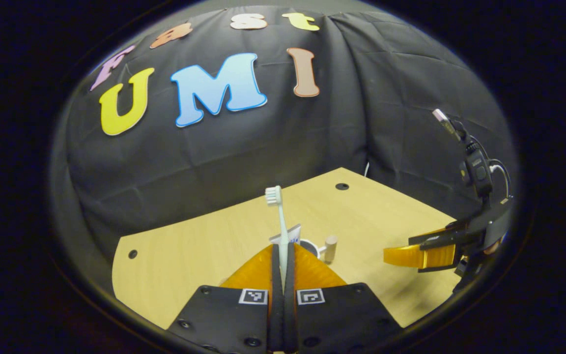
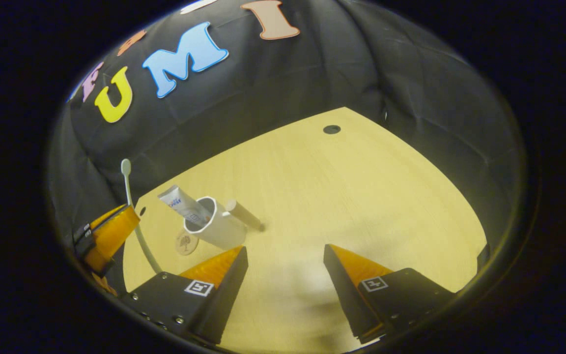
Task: Put the toothbrush and toothpaste on the desktop into the cup, then pick up the cup and place it on the coaster on the desktop.
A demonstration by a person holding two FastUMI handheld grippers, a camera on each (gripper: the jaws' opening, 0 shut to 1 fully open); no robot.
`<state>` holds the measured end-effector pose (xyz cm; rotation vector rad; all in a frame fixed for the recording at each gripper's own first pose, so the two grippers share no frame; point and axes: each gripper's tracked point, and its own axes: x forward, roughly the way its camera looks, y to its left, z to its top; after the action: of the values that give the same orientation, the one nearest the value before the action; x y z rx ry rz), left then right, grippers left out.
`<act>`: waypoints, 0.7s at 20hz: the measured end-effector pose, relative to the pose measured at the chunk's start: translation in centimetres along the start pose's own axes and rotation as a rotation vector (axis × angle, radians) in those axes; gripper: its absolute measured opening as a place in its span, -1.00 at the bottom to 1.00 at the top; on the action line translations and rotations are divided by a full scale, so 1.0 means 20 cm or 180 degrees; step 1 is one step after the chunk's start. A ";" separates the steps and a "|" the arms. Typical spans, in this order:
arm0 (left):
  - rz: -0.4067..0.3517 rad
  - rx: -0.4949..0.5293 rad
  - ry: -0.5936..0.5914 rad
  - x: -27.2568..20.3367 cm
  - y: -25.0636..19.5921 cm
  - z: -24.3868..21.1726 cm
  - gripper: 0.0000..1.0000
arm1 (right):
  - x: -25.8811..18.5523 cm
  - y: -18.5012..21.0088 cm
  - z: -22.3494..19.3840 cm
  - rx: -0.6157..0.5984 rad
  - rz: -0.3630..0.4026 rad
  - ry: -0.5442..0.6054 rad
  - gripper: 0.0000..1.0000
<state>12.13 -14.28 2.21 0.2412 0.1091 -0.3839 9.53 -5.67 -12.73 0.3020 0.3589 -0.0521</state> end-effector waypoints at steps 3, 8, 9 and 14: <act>-0.0103 0.0120 -0.0114 0.09 -0.03 0.09 -0.85 | -0.03 -0.06 -0.04 0.0066 -0.0048 0.0041 0.85; -0.0205 0.0271 -0.0257 0.22 -0.13 0.19 -0.87 | -0.08 -0.16 -0.09 0.0173 -0.0168 0.0111 0.85; -0.0212 0.0291 -0.0277 0.22 -0.14 0.19 -0.84 | -0.08 -0.19 -0.10 0.0189 -0.0192 0.0121 0.85; -0.0190 0.0374 -0.0379 0.33 -0.13 0.24 -0.85 | -0.10 -0.25 -0.11 0.0234 -0.0271 0.0161 0.85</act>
<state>17.62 -20.15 5.28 0.3310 -0.0235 -0.4638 6.36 -9.88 -15.40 0.3612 0.4206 -0.1416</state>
